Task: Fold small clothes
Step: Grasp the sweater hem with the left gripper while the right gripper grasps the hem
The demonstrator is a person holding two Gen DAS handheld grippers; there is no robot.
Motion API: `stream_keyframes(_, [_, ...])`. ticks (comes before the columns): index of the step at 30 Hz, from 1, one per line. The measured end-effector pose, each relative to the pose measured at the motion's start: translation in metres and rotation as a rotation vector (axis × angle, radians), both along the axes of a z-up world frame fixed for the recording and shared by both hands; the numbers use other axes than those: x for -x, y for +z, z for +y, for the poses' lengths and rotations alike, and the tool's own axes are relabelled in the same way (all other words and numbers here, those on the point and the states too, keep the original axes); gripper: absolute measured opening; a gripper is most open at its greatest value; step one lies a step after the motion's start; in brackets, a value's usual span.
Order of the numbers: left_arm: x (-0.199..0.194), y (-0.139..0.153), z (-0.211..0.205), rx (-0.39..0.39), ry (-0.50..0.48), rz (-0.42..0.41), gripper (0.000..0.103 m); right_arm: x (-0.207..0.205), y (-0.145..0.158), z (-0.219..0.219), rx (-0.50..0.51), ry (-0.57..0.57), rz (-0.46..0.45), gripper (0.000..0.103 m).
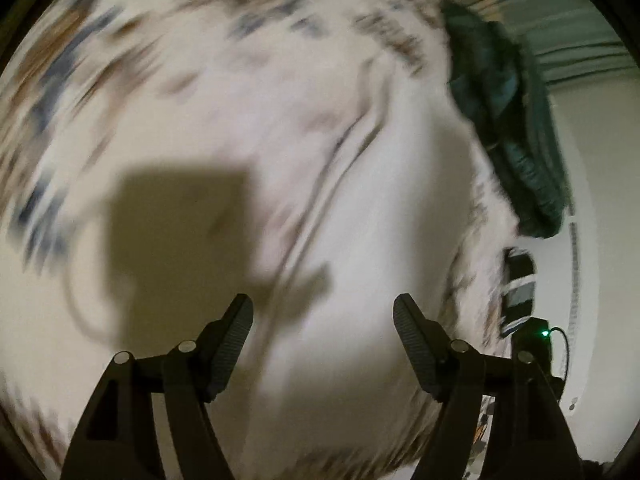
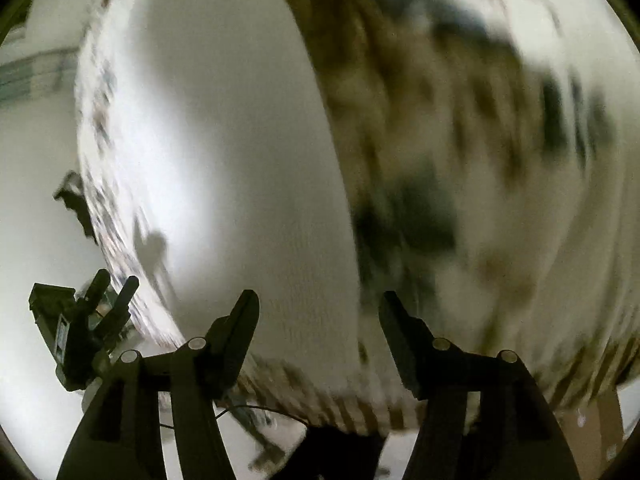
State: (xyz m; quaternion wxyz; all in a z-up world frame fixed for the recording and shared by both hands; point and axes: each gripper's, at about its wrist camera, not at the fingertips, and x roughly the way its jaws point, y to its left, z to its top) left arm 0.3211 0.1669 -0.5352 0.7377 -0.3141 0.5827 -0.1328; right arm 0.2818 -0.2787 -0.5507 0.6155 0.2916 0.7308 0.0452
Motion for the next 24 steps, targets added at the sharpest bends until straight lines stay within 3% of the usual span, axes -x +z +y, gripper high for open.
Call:
stream_keyframes(6, [-0.149,0.006,-0.050,-0.007,-0.094,-0.138,0.071,-0.138,0.020,-0.036,0.042,-0.102,-0.181,0.065])
stream_keyframes(11, [-0.251,-0.022,-0.094,-0.059,-0.187,-0.116,0.071,-0.241,0.018,-0.060,0.029,-0.167,-0.239,0.064])
stream_keyframes(13, [-0.267,-0.031,-0.099,-0.078,-0.216,-0.122,0.068,-0.273,0.011,-0.068,0.036,-0.178,-0.234,0.065])
stream_keyframes(14, [-0.273,-0.035,-0.101,-0.102,-0.223,-0.131,0.047,-0.281,0.007,-0.067,0.039,-0.183,-0.229,0.065])
stream_keyframes(15, [-0.277,-0.036,-0.101,-0.117,-0.232,-0.149,0.007,-0.288,0.000,-0.061,0.035,-0.184,-0.223,0.065])
stream_keyframes(16, [-0.279,-0.037,-0.100,-0.126,-0.242,-0.154,0.006,-0.295,-0.006,-0.058,0.038,-0.182,-0.209,0.064])
stream_keyframes(17, [-0.280,-0.035,-0.097,-0.119,-0.241,-0.167,0.006,-0.304,-0.012,-0.052,0.054,-0.175,-0.202,0.060])
stream_keyframes(18, [-0.280,-0.029,-0.093,-0.111,-0.238,-0.195,0.006,-0.308,-0.011,-0.049,0.065,-0.165,-0.225,0.029])
stream_keyframes(19, [-0.280,-0.023,-0.088,-0.119,-0.229,-0.217,0.005,-0.310,-0.009,-0.046,0.080,-0.144,-0.232,0.011])
stream_keyframes(22, [-0.283,-0.022,-0.073,-0.133,-0.213,-0.226,0.006,-0.308,-0.002,-0.033,0.129,-0.093,-0.280,0.011])
stream_keyframes(24, [-0.288,-0.037,-0.064,-0.117,-0.205,-0.181,0.007,-0.310,-0.011,-0.024,0.164,-0.062,-0.239,0.013])
